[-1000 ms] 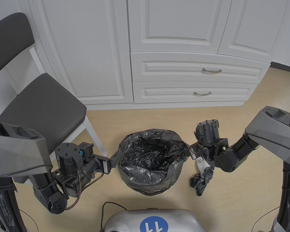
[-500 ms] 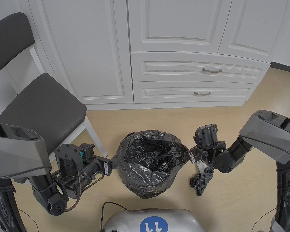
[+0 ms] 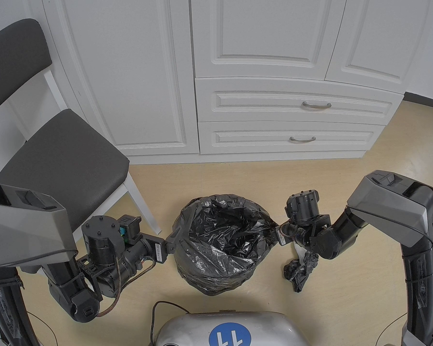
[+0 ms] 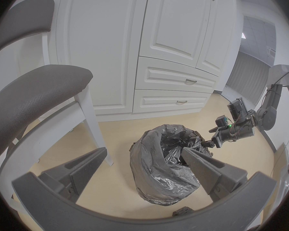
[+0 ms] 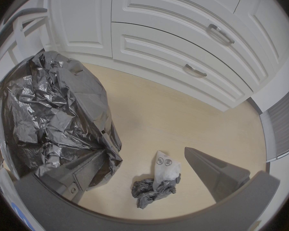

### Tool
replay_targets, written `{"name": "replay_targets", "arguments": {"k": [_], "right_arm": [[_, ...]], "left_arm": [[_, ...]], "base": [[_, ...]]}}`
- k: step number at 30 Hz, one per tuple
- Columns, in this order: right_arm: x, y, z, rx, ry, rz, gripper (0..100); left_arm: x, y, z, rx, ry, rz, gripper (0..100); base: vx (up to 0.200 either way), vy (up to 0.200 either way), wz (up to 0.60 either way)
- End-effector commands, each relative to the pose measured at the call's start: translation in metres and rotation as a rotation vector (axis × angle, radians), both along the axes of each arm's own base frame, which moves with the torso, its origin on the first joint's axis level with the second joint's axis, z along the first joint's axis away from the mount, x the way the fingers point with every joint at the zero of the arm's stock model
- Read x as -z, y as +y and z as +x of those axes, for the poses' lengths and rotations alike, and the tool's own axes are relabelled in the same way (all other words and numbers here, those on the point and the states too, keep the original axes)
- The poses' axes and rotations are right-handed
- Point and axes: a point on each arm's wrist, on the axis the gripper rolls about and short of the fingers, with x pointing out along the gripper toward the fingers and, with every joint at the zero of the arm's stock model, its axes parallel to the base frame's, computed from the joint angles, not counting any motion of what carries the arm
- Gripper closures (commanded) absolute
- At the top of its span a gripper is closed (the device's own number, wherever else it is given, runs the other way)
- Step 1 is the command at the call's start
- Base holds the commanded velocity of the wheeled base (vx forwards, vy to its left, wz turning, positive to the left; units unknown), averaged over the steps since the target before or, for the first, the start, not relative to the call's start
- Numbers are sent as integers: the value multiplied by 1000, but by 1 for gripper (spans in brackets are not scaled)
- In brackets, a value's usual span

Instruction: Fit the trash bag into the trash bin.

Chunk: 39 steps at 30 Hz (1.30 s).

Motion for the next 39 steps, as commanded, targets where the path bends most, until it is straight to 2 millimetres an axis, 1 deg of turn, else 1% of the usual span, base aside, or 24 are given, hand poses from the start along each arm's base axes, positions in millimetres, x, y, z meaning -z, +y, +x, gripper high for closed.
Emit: {"name": "replay_targets", "arguments": {"k": [1,3,4,8,12,15,18,22,26,27,28,29,30,33,34,36,39], "right_arm": [[-8,-2,0,-8,-6,42,0],[-29,-5,-6,-17,-25,76,0],[-34,-6,-8,-21,-30,85,0],[-69,-13,-31,-60,-56,114,0],[-87,-19,-47,-92,-67,126,0],[-88,-22,-48,-91,-64,118,0],[-70,-28,-41,-78,1,89,0],[-48,-31,-28,-66,38,61,0],[-23,-29,-13,-56,69,55,0],[-23,-29,-13,-56,69,55,0],[-5,-25,-6,-53,93,52,0],[-1,-24,-5,-52,98,50,0],[11,-22,0,-45,107,45,0],[30,-21,7,-33,128,46,0],[30,-20,7,-33,128,46,0],[41,-17,12,-27,137,71,0],[48,-11,17,-15,138,127,0]], "left_arm": [[-1,0,0,0,-1,-1,0],[-1,1,-3,1,1,0,0],[-1,2,-4,0,5,3,0],[-4,5,-11,-1,9,4,0],[-9,7,-14,-2,1,-3,0],[-11,8,-15,-2,-5,-6,0],[-12,8,-16,-2,-8,-7,0],[-12,6,-17,7,-6,-6,0],[-15,6,-19,10,-13,-8,0],[-15,6,-19,10,-13,-8,0],[-16,6,-19,10,-17,-11,0],[-16,6,-19,10,-17,-12,0],[-15,6,-20,10,-14,-11,0],[-15,8,-21,8,-9,-8,0],[-15,8,-21,8,-9,-8,0],[-14,8,-22,6,-4,-8,0],[-14,8,-22,4,-2,-15,0]], "base": [[0,0,0],[0,0,0],[0,0,0],[0,0,0],[0,0,0],[0,0,0],[0,0,0],[0,0,0],[0,0,0],[0,0,0],[0,0,0],[0,0,0],[0,0,0],[0,0,0],[0,0,0],[0,0,0],[0,0,0]]}}
